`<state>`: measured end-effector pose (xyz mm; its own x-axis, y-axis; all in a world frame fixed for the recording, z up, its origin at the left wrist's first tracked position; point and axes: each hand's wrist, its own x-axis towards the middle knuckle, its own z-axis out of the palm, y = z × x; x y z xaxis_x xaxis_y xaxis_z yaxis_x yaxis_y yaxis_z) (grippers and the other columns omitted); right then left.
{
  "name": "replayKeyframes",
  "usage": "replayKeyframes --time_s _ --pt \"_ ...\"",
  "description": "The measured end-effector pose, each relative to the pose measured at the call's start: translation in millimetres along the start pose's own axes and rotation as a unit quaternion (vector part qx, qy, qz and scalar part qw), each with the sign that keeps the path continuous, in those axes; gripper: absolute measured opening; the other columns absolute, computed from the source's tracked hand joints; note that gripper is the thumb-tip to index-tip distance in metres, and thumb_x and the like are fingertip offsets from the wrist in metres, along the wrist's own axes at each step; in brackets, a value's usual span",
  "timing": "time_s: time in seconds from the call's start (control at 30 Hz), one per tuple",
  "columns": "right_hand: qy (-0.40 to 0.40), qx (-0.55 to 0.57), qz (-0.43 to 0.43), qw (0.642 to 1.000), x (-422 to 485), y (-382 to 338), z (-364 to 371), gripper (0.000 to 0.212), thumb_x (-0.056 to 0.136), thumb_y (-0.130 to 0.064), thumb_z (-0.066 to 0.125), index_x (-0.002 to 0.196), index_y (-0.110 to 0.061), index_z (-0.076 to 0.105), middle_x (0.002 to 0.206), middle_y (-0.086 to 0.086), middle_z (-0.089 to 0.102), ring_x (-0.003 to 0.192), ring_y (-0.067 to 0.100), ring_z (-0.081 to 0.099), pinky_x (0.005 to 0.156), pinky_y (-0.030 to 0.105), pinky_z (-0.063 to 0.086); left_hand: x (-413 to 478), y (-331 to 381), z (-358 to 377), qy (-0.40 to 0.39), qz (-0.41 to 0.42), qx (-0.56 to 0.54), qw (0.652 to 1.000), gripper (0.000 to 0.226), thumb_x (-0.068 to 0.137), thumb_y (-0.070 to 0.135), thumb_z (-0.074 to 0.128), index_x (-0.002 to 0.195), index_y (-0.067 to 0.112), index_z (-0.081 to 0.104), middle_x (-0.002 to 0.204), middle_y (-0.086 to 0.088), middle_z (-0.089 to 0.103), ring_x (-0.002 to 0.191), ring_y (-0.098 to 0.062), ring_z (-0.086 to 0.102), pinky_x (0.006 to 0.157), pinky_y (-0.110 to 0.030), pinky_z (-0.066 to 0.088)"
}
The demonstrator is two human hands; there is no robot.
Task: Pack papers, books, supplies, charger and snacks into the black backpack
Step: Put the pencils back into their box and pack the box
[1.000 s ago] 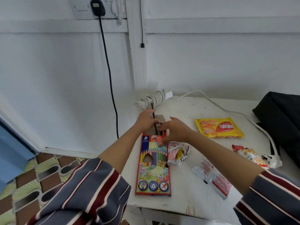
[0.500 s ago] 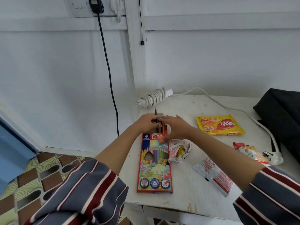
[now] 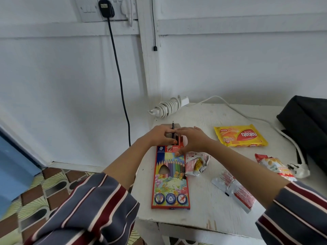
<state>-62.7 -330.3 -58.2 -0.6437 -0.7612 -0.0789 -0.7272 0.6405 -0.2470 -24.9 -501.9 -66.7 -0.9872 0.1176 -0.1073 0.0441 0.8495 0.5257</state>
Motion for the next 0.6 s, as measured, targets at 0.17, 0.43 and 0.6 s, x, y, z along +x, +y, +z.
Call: replayKeyframes --time_s 0.17,0.43,0.6 --pt "-0.015 0.006 0.024 1.0 2.0 1.6 3.0 0.096 0.068 -0.056 0.072 0.146 -0.02 0.028 0.153 0.002 0.027 0.141 0.02 0.023 0.115 0.044 0.009 0.4 -1.2 3.1 0.023 -0.003 -0.016 1.0 0.042 0.085 0.024 0.065 0.126 0.017 0.058 0.12 -0.009 0.054 0.106 -0.021 0.05 0.083 -0.025 0.04" --pt "-0.022 0.004 0.026 0.999 2.8 1.7 3.1 0.097 0.07 -0.055 0.071 0.147 -0.019 0.026 0.153 0.002 0.027 0.14 0.02 0.024 0.115 0.044 0.008 3.4 -1.8 2.8 -0.046 -0.007 0.017 0.999 0.064 0.089 0.024 0.06 0.145 0.019 0.03 0.156 -0.003 0.016 0.138 -0.025 0.028 0.108 -0.036 0.032" --pt "-0.028 0.003 0.031 0.999 4.8 2.0 2.9 0.098 0.069 -0.056 0.071 0.147 -0.02 0.026 0.154 0.002 0.026 0.141 0.02 0.024 0.115 0.044 0.006 4.3 -4.4 -0.1 -0.017 -0.001 0.022 1.0 0.041 0.087 0.025 0.063 0.126 0.013 0.058 0.139 -0.005 0.049 0.123 -0.025 0.048 0.098 -0.033 0.04"
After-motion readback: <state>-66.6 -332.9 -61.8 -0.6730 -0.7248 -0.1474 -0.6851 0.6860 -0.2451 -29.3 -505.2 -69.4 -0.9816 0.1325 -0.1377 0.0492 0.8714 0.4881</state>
